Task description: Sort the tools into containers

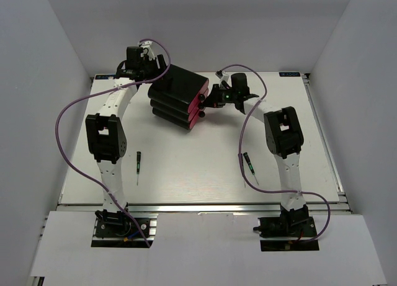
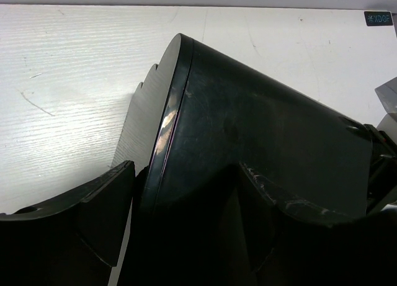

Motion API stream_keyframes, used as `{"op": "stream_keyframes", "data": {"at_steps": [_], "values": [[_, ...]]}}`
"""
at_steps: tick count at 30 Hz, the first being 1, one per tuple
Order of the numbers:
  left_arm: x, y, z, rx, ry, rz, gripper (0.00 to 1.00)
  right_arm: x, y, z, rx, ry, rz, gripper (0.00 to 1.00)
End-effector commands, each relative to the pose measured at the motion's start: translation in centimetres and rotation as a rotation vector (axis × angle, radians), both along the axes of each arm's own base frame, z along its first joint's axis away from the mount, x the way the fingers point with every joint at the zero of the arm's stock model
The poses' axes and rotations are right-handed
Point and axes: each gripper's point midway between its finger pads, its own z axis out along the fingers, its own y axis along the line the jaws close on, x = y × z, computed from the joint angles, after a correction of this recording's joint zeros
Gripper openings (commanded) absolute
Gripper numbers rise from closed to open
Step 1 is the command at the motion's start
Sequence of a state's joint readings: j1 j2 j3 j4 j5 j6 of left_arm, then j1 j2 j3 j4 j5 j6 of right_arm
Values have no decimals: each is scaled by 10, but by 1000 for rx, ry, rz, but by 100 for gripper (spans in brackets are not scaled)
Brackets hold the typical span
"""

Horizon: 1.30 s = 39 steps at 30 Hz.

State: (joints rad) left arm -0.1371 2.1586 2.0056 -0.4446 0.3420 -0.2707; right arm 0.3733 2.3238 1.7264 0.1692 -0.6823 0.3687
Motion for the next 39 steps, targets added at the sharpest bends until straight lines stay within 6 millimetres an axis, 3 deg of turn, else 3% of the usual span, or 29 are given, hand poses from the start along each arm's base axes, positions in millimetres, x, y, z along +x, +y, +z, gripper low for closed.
{"op": "stream_keyframes", "data": {"at_steps": [1,4,9,12,18,29,39], "values": [[-39,-18,-43,-10,199,-69,75,8,24,61,144,-176,89,0],[-39,-17,-44,-11,203,-65,75,6,25,59,137,-164,85,0],[-39,-17,-45,-15,207,-53,76,13,0,37,6,-156,-7,0],[-39,-16,-46,-14,209,-48,76,11,-13,20,-40,-132,-10,26],[-38,-16,-45,-13,209,-47,76,-1,-20,-1,-56,-118,48,50],[-38,-18,-46,-28,214,-47,76,-8,-2,-16,-45,-97,88,55],[-40,-20,-49,-38,227,-52,76,-12,11,-26,-34,-68,89,54]]}}
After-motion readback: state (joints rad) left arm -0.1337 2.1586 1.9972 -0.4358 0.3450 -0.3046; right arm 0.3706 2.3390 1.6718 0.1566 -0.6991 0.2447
